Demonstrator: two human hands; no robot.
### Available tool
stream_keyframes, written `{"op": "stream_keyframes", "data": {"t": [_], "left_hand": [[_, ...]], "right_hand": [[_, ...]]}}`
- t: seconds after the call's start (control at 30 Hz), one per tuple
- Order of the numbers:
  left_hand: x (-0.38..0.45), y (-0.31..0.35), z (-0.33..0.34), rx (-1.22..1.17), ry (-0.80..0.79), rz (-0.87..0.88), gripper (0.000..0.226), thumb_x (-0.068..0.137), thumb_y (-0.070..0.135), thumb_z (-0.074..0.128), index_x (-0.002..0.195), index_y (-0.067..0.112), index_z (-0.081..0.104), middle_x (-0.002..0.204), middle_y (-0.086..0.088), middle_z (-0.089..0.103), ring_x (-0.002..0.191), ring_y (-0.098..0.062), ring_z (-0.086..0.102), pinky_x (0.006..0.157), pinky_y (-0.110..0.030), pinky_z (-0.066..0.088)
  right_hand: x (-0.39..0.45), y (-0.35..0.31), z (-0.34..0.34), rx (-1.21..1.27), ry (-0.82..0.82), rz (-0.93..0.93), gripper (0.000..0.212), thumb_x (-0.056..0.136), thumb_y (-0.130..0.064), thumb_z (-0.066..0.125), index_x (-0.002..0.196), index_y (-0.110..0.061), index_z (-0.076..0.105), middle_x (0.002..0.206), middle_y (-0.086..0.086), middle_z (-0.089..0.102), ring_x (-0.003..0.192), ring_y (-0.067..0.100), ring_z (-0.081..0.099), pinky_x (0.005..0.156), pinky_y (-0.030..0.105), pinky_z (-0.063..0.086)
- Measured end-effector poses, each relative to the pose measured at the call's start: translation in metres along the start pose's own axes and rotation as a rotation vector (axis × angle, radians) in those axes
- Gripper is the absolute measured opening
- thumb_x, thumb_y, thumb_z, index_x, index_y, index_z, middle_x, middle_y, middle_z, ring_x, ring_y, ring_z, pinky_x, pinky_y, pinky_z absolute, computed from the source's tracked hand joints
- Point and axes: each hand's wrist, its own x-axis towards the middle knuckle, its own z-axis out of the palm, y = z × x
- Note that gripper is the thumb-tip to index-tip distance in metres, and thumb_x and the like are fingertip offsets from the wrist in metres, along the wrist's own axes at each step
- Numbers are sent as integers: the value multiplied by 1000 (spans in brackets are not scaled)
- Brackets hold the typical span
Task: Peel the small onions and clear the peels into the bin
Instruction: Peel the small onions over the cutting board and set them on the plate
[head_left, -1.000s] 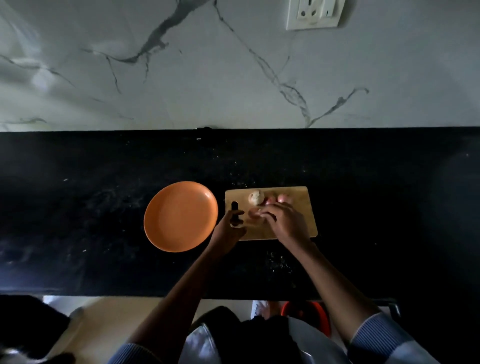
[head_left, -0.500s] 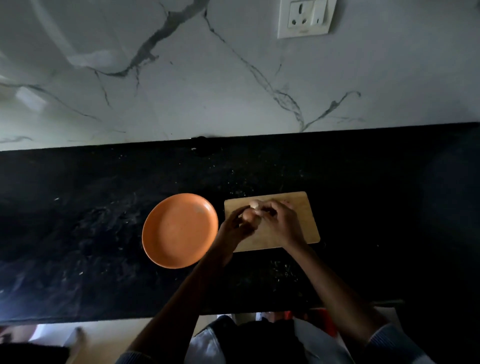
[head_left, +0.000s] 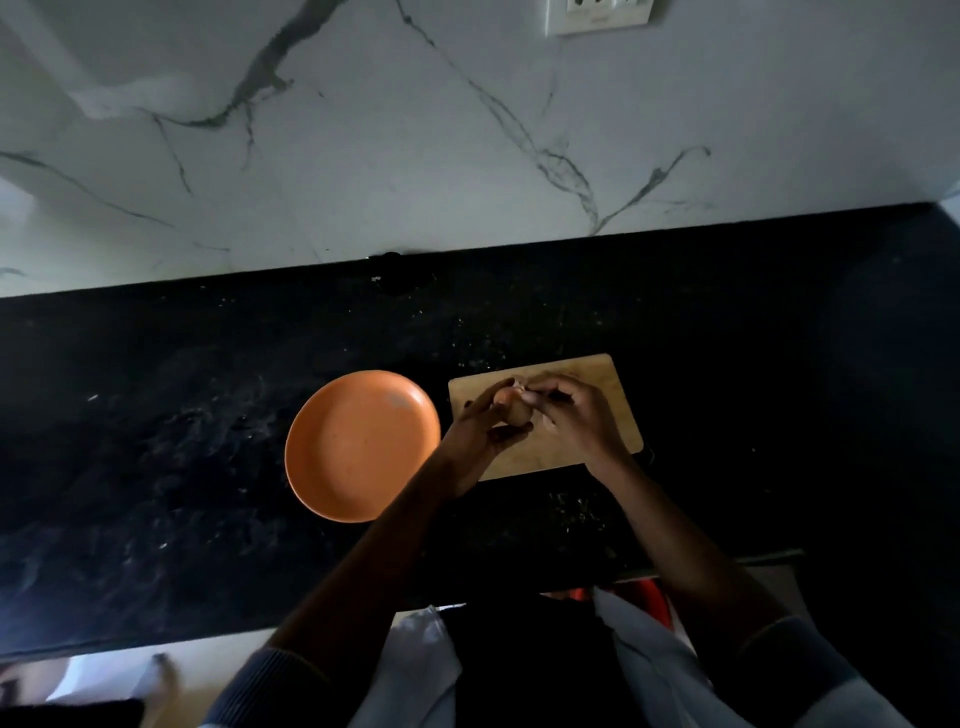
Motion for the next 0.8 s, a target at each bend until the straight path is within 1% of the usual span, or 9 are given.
{"op": "stream_keyframes", "data": {"t": [0.07, 0.13, 0.23, 0.3, 0.37, 0.43, 0.57, 0.67, 0.8], "left_hand": [[-1, 3, 2, -11, 7, 3, 39, 104, 11, 46, 143, 11, 50, 134, -13, 57, 109, -28, 62, 89, -31, 57], [0, 6, 2, -15, 5, 6, 39, 105, 13, 44, 143, 9, 50, 138, -16, 56, 114, -29, 60, 86, -30, 57], [0, 5, 1, -39, 15, 0, 39, 107, 19, 39, 142, 8, 51, 139, -17, 56, 111, -28, 60, 84, -31, 57], [-1, 2, 0, -60, 51, -7, 41, 108, 23, 37, 143, 6, 49, 136, -17, 57, 103, -26, 61, 81, -31, 57], [-2, 0, 0, -46, 99, -8, 42, 108, 23, 38, 143, 2, 45, 121, -17, 61, 90, -26, 63, 74, -31, 58], [-1, 1, -2, -36, 128, -9, 40, 107, 23, 39, 138, -2, 42, 111, -17, 60, 82, -25, 62, 68, -30, 58], [-2, 3, -13, -52, 165, -3, 23, 108, 21, 36, 120, 5, 47, 107, -16, 57, 80, -27, 60, 63, -28, 58], [-5, 1, -21, -58, 211, -13, 24, 108, 23, 37, 119, 6, 50, 108, -14, 58, 83, -27, 60, 67, -31, 58], [-8, -5, -25, -12, 224, -24, 25, 108, 25, 38, 115, 7, 55, 104, -11, 62, 83, -23, 60, 71, -31, 54]], "right_hand": [[1, -3, 3, -41, 33, -14, 6, 85, -35, 77, 84, -40, 74, 92, -14, 72, 90, 8, 66, 72, 21, 50], [0, -7, 7, -90, 64, -36, 1, 90, -32, 73, 90, -33, 72, 93, -9, 72, 84, 5, 64, 66, 9, 43], [0, -9, 13, -184, 91, -84, 10, 95, -29, 66, 102, -23, 71, 98, -2, 71, 91, 9, 63, 67, 4, 41], [2, -7, 16, -235, 65, -74, 13, 97, -33, 62, 105, -26, 68, 104, 0, 69, 101, 13, 60, 75, 13, 43], [6, -3, 16, -274, 37, -54, 6, 97, -36, 60, 101, -34, 63, 107, 1, 66, 107, 17, 57, 80, 23, 44], [9, 2, 14, -296, 33, -51, 3, 95, -33, 62, 97, -35, 61, 106, 1, 66, 108, 19, 58, 81, 25, 45], [2, 13, 9, -423, 40, -95, 15, 91, -16, 69, 106, -19, 67, 114, 5, 66, 110, 21, 61, 81, 22, 44], [-3, 13, 7, -504, -36, -122, 26, 89, -11, 70, 115, -13, 70, 123, 12, 64, 111, 28, 62, 87, 29, 48], [-6, 7, 9, -556, -177, -164, 33, 95, -13, 63, 127, -17, 67, 127, 12, 64, 114, 29, 60, 92, 38, 51]]}}
